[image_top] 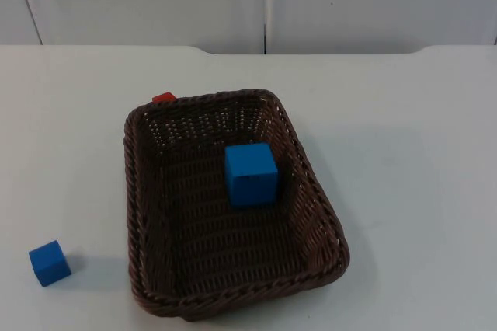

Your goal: Pick up the basket with the left hand and place the largest block into the basket with the right hand.

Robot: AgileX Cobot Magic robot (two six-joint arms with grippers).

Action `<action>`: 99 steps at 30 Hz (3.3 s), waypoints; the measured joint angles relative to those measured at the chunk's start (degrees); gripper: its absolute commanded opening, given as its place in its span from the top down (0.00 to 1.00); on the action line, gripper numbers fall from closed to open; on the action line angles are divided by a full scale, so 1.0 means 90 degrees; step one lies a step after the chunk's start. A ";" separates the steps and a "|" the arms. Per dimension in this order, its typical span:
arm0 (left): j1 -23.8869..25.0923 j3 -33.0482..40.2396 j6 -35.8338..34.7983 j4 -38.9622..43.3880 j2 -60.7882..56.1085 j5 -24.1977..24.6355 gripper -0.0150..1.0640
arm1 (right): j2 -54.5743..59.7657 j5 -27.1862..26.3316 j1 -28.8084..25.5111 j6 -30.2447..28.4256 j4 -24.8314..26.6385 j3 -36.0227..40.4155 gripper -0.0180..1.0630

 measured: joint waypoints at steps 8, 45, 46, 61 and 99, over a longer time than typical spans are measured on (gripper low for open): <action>0.0000 0.0000 -0.0267 0.0125 0.0000 0.0000 0.25 | 0.0000 0.0000 0.0000 0.0015 0.0000 0.0000 0.15; 0.0000 0.0000 -0.0380 0.0188 0.0000 0.0000 0.01 | 0.0000 -0.0012 0.0000 0.0015 0.0000 0.0000 0.01; 0.0000 0.0000 -0.0380 0.0188 0.0000 0.0000 0.01 | 0.0000 -0.0012 0.0000 0.0015 0.0000 0.0000 0.01; 0.0000 0.0000 -0.0380 0.0188 0.0000 0.0000 0.01 | 0.0000 -0.0012 -0.0211 0.0015 0.0000 0.0000 0.01; 0.0000 0.0000 -0.0380 0.0188 0.0000 0.0000 0.01 | 0.0000 -0.0012 -0.4607 0.0058 0.0000 0.0000 0.01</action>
